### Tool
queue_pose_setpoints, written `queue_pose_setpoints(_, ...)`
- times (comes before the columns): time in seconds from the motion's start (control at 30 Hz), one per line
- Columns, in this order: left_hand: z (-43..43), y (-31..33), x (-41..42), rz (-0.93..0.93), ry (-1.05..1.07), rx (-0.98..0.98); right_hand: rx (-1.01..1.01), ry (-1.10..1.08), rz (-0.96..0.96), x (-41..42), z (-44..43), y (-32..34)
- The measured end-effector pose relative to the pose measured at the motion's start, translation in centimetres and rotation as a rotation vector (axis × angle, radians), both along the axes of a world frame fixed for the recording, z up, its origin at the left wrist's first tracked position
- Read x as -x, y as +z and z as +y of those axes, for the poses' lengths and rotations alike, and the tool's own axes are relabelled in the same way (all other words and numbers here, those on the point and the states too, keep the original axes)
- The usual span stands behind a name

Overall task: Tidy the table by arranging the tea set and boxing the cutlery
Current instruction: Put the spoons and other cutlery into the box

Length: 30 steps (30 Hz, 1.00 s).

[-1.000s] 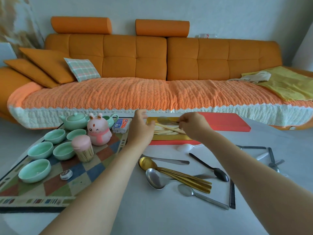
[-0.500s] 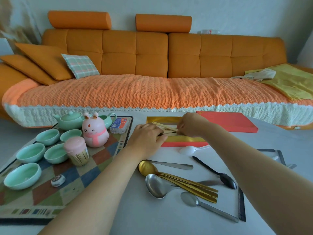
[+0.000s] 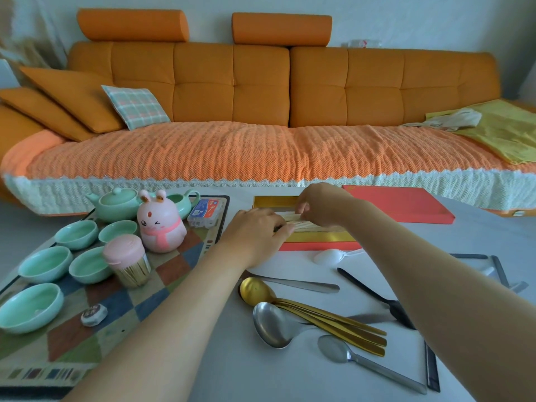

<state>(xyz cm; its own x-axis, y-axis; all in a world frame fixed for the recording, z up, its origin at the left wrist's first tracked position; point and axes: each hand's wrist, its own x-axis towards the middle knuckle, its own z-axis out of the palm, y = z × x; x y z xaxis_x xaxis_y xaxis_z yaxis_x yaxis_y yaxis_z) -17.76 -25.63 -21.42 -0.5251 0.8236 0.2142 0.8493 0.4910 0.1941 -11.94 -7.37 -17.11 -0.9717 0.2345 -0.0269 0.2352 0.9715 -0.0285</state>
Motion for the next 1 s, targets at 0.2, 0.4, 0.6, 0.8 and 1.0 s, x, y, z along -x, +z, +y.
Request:
queue_pose_setpoints(0.2,0.0,-0.4,-0.2,0.033,0.003,-0.043,-0.023,-0.062,0.22,0.1,0.0,-1.1)
queue_pose_setpoints(0.4,0.2,0.2,-0.5,0.029,0.03,0.124,0.112,0.001,0.063,-1.4,-0.8,-0.3)
queue_pose_setpoints(0.6,-0.6,1.0,-1.5,0.076,0.003,0.012,0.131,0.011,0.125,-3.0,-1.3,0.6)
queue_pose_setpoints(0.8,-1.9,2.7,-3.3,0.185,-0.03,-0.2,0.135,0.137,0.35,-6.6,-3.9,3.0)
queue_pose_setpoints(1.0,-4.3,3.9,-5.2,-0.112,-0.013,-0.051,0.11,0.107,-0.045,-10.1,-8.2,2.0)
